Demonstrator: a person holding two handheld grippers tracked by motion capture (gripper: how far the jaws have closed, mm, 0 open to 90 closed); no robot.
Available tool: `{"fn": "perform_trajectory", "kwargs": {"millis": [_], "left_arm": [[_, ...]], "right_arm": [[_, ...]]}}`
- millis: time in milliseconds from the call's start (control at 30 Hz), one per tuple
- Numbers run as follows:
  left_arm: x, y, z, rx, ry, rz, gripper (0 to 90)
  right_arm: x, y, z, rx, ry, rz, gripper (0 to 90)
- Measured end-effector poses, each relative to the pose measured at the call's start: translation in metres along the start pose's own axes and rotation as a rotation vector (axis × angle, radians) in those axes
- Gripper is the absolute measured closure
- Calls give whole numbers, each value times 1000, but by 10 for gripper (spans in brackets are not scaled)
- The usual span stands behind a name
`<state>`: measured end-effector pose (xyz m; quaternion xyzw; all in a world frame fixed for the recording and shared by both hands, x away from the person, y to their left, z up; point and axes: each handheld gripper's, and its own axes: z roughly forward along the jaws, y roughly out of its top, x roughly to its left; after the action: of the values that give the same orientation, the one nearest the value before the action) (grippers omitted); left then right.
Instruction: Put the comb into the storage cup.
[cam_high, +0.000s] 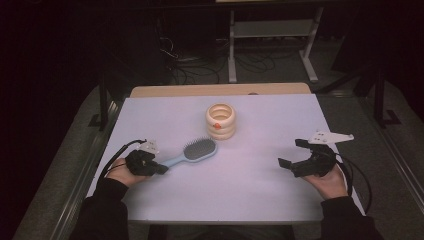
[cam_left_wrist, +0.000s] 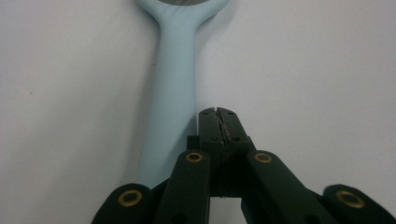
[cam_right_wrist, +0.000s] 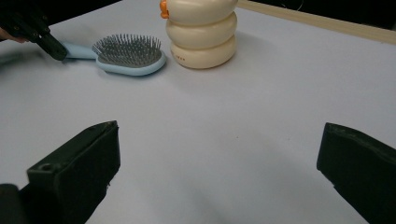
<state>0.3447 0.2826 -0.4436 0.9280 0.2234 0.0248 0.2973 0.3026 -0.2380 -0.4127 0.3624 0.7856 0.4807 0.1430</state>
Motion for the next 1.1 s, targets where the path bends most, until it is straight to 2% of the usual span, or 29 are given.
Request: {"fn": "perform_trajectory", "kwargs": {"millis": [333,533,700,1100], "left_arm": [[6,-7,-11,-37,34,-28,900],[6,-8,-22,-59,65,-27,900],[6,-8,-30,-87,70,-31,897],[-3,8,-43,-117,84,23,885]], "right_arm": [[0,0,0,3,1,0,0],[0,0,1,8,2,-1,0],[1,0,1,10,3,-3,0],[1,0,1,11,3,-4,0]]}}
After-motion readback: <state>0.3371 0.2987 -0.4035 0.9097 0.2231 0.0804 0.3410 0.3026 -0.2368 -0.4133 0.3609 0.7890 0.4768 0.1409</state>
